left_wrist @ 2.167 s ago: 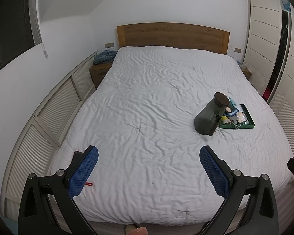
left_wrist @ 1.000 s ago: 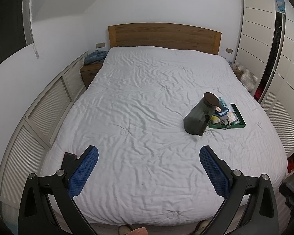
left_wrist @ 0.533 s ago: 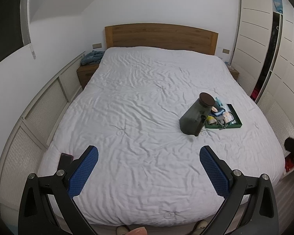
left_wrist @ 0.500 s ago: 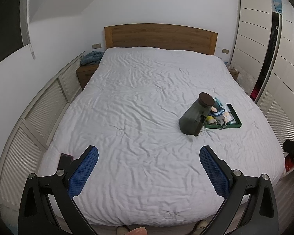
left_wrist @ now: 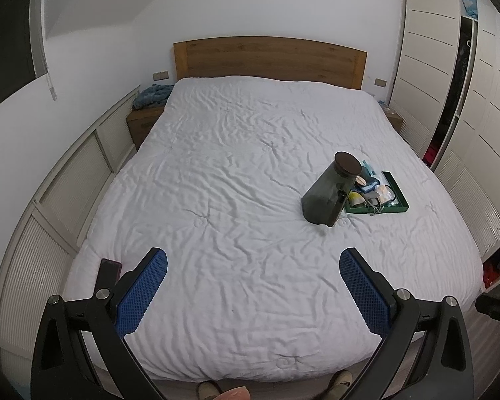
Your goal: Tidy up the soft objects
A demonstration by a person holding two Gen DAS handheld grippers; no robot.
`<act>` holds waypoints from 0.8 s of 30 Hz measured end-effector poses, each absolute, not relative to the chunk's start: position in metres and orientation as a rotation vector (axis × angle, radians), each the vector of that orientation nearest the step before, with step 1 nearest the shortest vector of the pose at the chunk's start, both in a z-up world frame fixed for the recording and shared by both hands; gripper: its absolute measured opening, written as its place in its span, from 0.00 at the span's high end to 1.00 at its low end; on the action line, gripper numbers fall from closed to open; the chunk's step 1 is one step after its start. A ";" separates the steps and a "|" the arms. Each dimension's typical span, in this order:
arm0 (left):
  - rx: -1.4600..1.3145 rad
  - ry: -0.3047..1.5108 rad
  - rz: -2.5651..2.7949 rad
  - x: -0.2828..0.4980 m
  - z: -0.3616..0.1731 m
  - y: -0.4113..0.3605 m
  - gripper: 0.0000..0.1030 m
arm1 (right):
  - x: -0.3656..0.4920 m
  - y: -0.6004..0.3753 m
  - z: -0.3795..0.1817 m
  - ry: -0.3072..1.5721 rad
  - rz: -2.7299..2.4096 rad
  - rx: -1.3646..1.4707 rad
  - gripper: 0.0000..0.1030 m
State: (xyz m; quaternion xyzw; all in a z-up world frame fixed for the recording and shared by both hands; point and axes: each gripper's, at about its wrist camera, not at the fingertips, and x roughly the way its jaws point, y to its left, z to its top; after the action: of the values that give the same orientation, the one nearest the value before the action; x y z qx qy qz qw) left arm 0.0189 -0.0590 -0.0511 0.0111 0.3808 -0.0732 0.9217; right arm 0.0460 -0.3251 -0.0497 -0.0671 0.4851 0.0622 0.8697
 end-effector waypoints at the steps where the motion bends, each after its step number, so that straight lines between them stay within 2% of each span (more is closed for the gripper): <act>1: 0.023 0.779 -0.151 0.018 -0.051 -0.059 0.01 | 0.039 -0.322 -0.047 0.997 0.133 -0.153 0.00; 14: 0.035 0.740 -0.143 0.009 -0.045 -0.053 0.01 | -0.034 -0.289 -0.048 0.660 0.198 -0.306 0.00; 24: 0.041 0.723 -0.140 0.008 -0.043 -0.051 0.01 | -0.029 -0.289 -0.061 0.655 0.220 -0.325 0.00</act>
State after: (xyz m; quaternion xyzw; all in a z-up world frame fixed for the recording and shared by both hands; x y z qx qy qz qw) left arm 0.0077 -0.0509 -0.0430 0.0199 0.3535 -0.0684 0.9327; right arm -0.0288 -0.2895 -0.0609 -0.1584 0.3194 0.1073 0.9281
